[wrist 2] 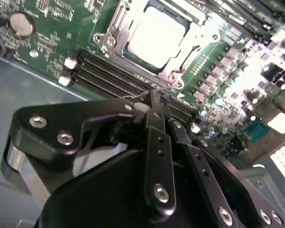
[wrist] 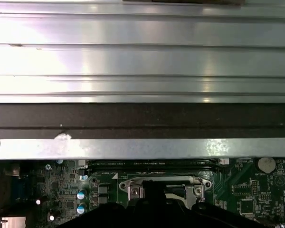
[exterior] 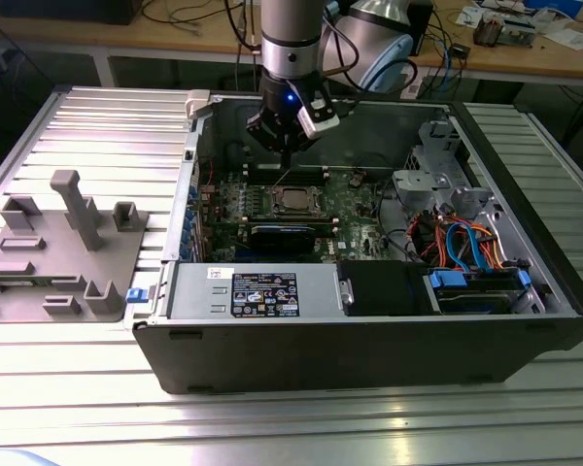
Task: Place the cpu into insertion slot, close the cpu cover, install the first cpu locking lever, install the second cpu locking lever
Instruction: 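Install the first cpu locking lever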
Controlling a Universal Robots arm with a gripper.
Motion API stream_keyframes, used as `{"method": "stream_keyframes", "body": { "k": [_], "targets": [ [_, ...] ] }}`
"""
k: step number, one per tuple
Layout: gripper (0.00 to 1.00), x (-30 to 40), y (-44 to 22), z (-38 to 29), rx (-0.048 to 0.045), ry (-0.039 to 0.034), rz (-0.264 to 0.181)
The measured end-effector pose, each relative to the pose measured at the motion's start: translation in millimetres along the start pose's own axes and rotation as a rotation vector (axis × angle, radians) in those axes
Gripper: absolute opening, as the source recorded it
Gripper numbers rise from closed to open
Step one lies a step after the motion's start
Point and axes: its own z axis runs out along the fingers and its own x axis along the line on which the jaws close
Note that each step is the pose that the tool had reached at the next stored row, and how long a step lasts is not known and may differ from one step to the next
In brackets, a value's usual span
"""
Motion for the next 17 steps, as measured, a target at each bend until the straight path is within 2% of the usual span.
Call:
{"method": "stream_keyframes", "body": {
  "k": [3, 12, 14, 17],
  "targets": [
    [0.11, -0.8, 4.2, 1.9, -0.0004, -0.0001, -0.002],
    [0.11, -8.3, 4.3, 10.2, -0.0006, 0.0, -0.002],
    [0.11, -14.8, 4.8, 12.7, -0.0008, 0.0, -0.002],
    [0.11, -20.9, 4.9, 18.7, -0.0007, 0.0, -0.002]
  ]
}}
